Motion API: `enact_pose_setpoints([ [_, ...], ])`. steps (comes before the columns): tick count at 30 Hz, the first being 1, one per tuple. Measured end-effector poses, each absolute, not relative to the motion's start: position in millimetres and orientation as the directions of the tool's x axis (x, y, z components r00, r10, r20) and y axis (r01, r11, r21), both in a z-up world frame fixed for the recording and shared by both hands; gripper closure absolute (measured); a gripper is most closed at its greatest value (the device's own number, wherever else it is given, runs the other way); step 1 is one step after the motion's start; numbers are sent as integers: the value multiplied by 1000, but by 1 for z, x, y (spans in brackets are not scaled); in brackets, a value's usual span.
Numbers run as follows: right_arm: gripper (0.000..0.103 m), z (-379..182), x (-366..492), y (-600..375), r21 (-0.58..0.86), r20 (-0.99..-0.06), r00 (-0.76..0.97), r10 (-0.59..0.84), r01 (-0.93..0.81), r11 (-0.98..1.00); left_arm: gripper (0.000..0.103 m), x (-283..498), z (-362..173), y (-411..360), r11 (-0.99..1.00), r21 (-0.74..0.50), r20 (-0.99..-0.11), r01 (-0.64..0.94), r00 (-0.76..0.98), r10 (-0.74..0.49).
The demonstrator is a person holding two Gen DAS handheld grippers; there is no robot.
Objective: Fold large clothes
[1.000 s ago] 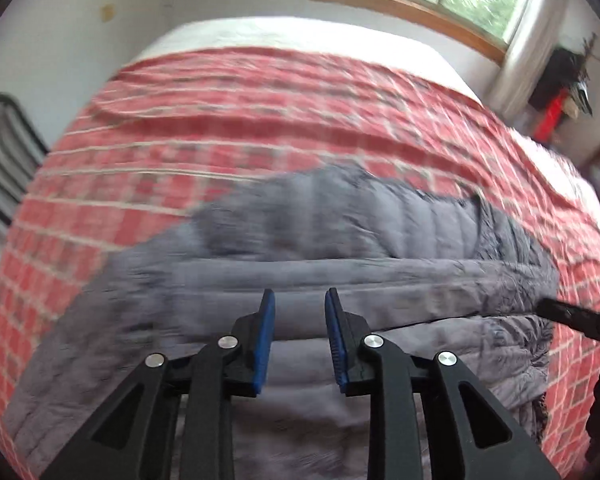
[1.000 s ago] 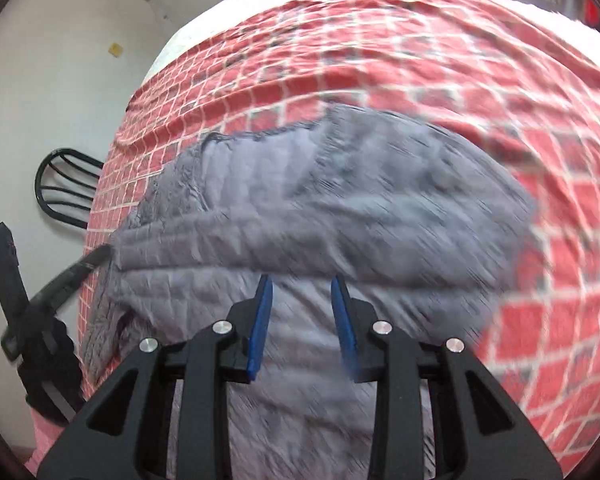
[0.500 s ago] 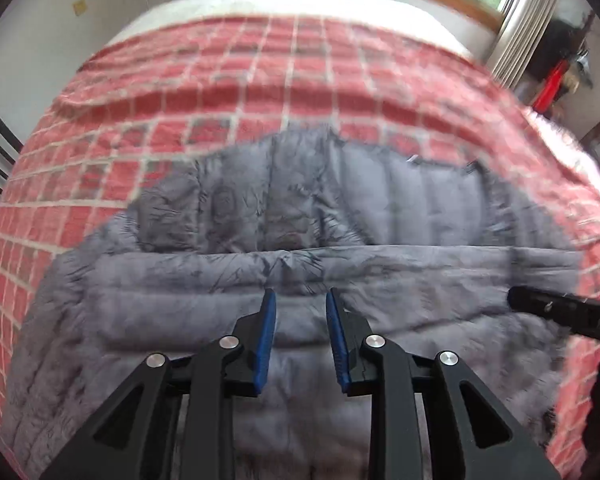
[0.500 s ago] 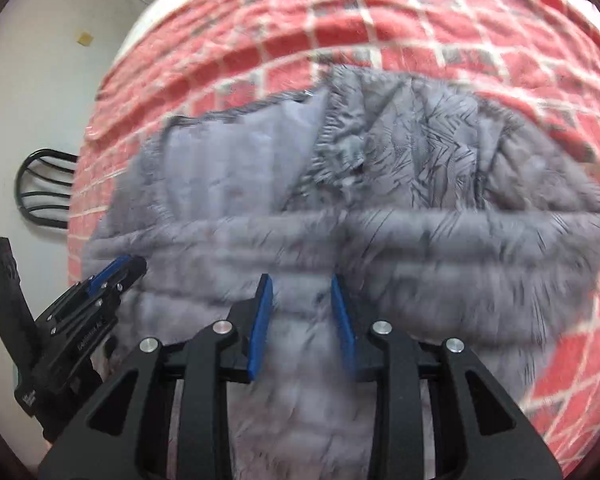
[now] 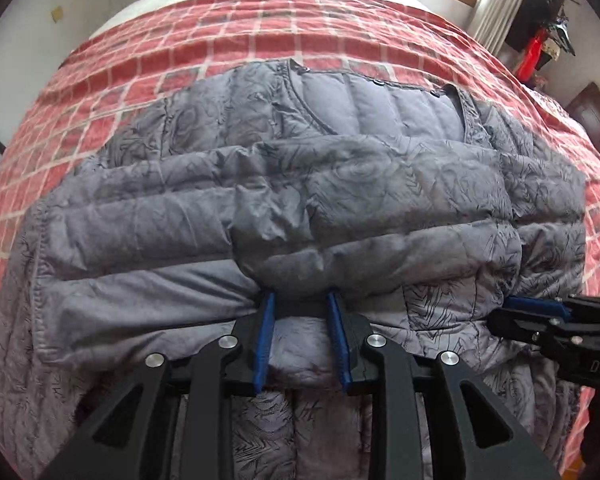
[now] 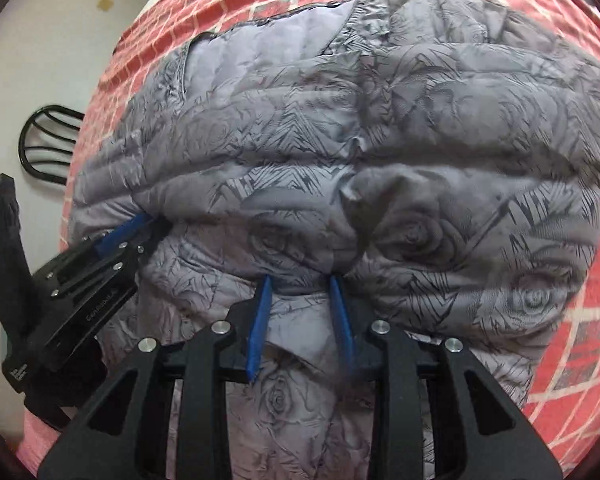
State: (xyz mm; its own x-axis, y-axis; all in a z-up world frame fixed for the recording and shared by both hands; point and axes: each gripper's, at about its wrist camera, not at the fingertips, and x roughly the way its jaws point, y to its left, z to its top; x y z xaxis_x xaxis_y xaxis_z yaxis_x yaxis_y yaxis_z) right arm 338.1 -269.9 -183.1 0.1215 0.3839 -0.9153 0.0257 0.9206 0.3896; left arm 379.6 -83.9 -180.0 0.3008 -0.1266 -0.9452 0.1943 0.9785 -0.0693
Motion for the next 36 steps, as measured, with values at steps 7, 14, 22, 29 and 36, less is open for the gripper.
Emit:
enact_pose_setpoints([
  [7, 55, -120, 312, -298, 419, -885, 237, 401, 30, 907, 59, 358, -136, -30, 985, -142, -920, 100, 355, -169],
  [14, 51, -72, 282, -345, 268, -906, 359, 223, 80, 960, 56, 281, -122, 120, 963, -143, -927, -227, 373, -50],
  [22, 50, -86, 265, -382, 272, -905, 376, 199, 151, 951, 56, 160, -172, 277, 635, -295, -932, -714, 361, -28],
  [29, 50, -91, 253, -388, 251, -912, 372, 171, 177, 952, 56, 127, -195, 337, 389, -452, -874, -803, 487, -12],
  [36, 50, -97, 247, -393, 232, -921, 360, 148, 204, 951, 85, 136, -201, 352, 315, -509, -836, -801, 547, 42],
])
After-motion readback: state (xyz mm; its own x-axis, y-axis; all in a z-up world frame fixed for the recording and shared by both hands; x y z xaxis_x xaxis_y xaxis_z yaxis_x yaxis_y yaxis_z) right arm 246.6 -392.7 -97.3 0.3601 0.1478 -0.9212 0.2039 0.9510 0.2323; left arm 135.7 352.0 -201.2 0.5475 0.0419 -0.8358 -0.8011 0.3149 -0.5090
